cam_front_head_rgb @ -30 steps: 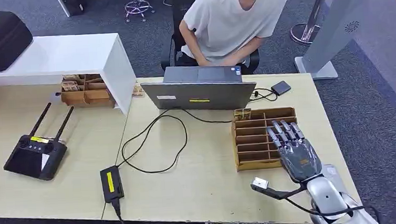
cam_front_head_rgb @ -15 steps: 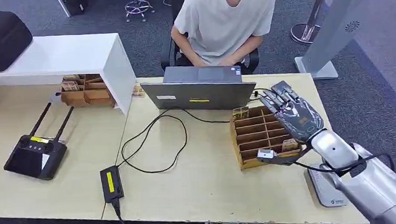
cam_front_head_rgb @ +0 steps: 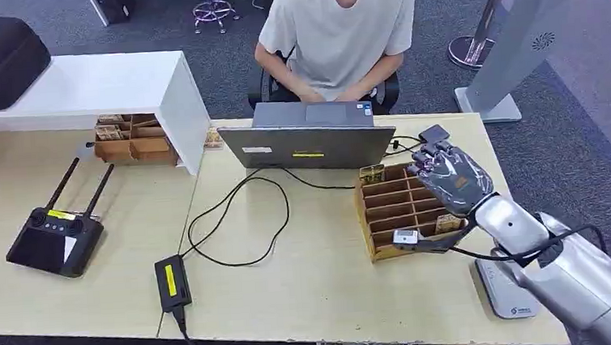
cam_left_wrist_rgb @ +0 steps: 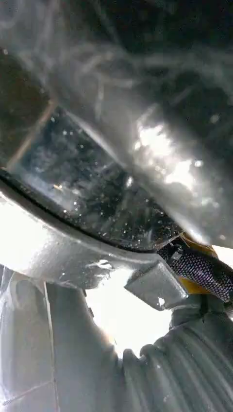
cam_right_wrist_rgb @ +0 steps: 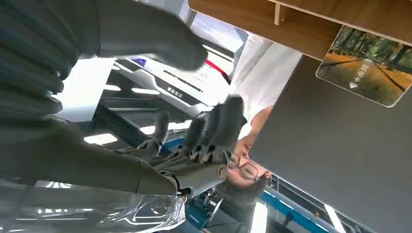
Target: Pass the card to the sensor for recognition and then transmit it.
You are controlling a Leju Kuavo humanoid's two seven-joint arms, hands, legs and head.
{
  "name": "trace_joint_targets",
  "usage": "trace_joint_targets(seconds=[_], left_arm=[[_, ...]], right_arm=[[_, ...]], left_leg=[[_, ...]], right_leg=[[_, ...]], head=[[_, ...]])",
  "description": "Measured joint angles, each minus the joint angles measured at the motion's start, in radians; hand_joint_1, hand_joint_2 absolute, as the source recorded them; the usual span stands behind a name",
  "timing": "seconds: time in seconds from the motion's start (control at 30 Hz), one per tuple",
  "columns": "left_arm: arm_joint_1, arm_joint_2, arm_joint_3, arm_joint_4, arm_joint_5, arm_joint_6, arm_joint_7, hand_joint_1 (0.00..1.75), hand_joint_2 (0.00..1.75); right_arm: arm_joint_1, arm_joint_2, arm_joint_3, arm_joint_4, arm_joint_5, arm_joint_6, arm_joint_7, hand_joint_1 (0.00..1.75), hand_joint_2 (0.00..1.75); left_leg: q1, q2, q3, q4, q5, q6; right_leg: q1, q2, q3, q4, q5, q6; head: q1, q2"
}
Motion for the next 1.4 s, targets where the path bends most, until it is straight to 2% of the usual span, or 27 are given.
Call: trace_joint_targets(seconds=[0.6, 0.63, 0.67, 0.7, 0.87, 1.0, 1.1, 1.4], left_arm=[[-0.001, 0.000, -0.010, 0.000, 0.008, 0.000, 0.000, 0.00, 1.75], [-0.001, 0.000, -0.010, 0.000, 0.008, 0.000, 0.000, 0.00, 1.75], [-0.001, 0.000, -0.010, 0.000, 0.008, 0.000, 0.000, 0.00, 1.75], [-0.001, 0.000, -0.010, 0.000, 0.008, 0.000, 0.000, 0.00, 1.75], [-0.001, 0.000, -0.010, 0.000, 0.014, 0.001, 0.000, 0.00, 1.75], [0.000, 0.000, -0.010, 0.000, 0.027, 0.002, 0.000, 0.00, 1.75], [0.001, 0.001, -0.010, 0.000, 0.032, 0.003, -0.002, 0.00, 1.75], [0.001, 0.001, -0.010, 0.000, 0.036, 0.005, -0.003, 0.00, 1.75]], right_arm=[[-0.022, -0.016, 0.030, -0.012, -0.015, -0.002, 0.008, 1.75, 1.75], [-0.022, -0.017, 0.030, -0.013, -0.015, -0.002, 0.008, 1.69, 1.75], [-0.023, -0.017, 0.030, -0.015, -0.015, -0.002, 0.009, 0.05, 1.75], [-0.023, -0.018, 0.030, -0.016, -0.016, -0.002, 0.009, 0.00, 1.75], [-0.023, -0.026, 0.030, -0.031, -0.018, 0.001, 0.023, 0.00, 1.75], [-0.043, -0.045, 0.032, -0.061, -0.061, 0.121, 0.018, 0.00, 1.75], [-0.081, -0.067, 0.039, -0.103, -0.084, 0.174, 0.008, 0.00, 1.75], [-0.132, -0.100, 0.050, -0.178, -0.095, 0.195, 0.000, 0.00, 1.75]], left_leg=[[0.000, 0.000, 0.000, 0.000, 0.000, 0.000], [0.000, 0.000, 0.000, 0.000, 0.000, 0.000], [0.000, 0.000, 0.000, 0.000, 0.000, 0.000], [0.000, 0.000, 0.000, 0.000, 0.000, 0.000], [0.000, 0.000, 0.000, 0.000, 0.000, 0.000], [0.000, 0.000, -0.001, 0.000, 0.000, 0.000], [0.000, 0.000, 0.000, 0.000, 0.000, 0.000], [0.000, 0.000, 0.000, 0.000, 0.000, 0.000]], right_leg=[[0.000, 0.000, 0.000, 0.000, 0.000, 0.000], [0.000, 0.000, 0.000, 0.000, 0.000, 0.000], [0.000, 0.000, 0.000, 0.000, 0.000, 0.000], [0.000, 0.000, 0.000, 0.000, 0.000, 0.000], [0.000, 0.000, 0.000, 0.000, 0.000, 0.000], [0.000, 0.000, 0.000, 0.000, 0.000, 0.000], [0.000, 0.000, 0.000, 0.000, 0.000, 0.000], [0.000, 0.000, 0.000, 0.000, 0.000, 0.000]], head=[[0.000, 0.000], [0.000, 0.000], [0.000, 0.000], [0.000, 0.000], [0.000, 0.000], [0.000, 0.000], [-0.001, 0.000], [0.000, 0.000]])
